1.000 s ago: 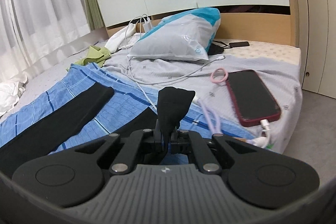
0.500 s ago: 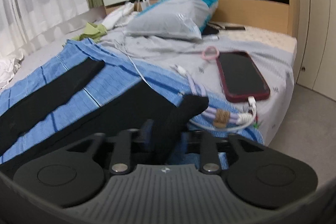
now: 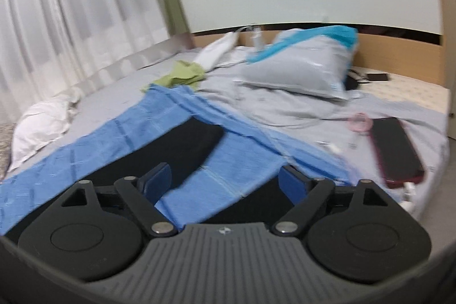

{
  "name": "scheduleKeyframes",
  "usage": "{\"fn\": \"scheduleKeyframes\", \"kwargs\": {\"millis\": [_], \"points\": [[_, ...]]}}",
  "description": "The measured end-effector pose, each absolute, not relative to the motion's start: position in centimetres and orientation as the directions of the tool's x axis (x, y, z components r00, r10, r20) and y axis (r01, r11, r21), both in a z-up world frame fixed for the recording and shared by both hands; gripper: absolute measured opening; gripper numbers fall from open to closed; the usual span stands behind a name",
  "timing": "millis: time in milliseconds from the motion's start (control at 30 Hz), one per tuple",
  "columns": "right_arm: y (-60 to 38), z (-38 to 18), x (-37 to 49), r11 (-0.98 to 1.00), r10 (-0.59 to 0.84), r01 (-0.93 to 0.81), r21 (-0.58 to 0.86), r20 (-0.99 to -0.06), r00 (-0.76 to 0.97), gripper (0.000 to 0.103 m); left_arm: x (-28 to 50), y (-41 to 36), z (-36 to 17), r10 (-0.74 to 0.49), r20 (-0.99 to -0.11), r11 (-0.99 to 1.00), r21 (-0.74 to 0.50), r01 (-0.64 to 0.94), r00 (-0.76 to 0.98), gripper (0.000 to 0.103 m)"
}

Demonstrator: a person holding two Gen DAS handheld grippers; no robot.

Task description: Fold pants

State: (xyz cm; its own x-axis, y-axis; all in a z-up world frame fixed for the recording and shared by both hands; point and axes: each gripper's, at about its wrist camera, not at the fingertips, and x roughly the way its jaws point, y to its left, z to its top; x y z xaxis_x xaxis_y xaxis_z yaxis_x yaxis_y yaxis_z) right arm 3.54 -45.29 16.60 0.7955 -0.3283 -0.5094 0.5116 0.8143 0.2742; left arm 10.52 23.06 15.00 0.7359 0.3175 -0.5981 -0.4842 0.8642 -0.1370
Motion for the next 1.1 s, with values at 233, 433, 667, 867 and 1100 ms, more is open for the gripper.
{"fn": "scheduleKeyframes", "kwargs": {"millis": [233,433,667,867,1100], "points": [[-42.1,15.6,11.2,0.817,-0.180,0.427,0.388,-0.532,0.827,0.102,18.1,22.8,12.5,0.209,-0.633,0.828,-0.291,-0.479,0.746,0.096],[-40.6,13.4,19.4,0.786,-0.097,0.384,0.484,-0.517,0.850,0.103,23.3,23.9,8.5,0.300,-0.661,0.734,-0.301,-0.609,0.688,0.096],[-38.4,9.3,30.7,0.753,-0.140,0.517,0.407,-0.669,0.730,0.103,28.9,24.9,5.4,0.326,-0.706,0.691,-0.276,-0.668,0.629,0.098],[-36.3,6.5,37.7,0.762,-0.183,0.564,0.318,-0.731,0.658,0.103,31.6,25.6,3.4,0.311,-0.728,0.665,-0.292,-0.687,0.611,0.102],[-34.9,3.4,43.2,0.785,-0.290,0.610,0.105,-0.809,0.512,0.103,32.4,24.7,2.6,0.346,-0.720,0.706,-0.223,-0.672,0.602,0.103]]}}
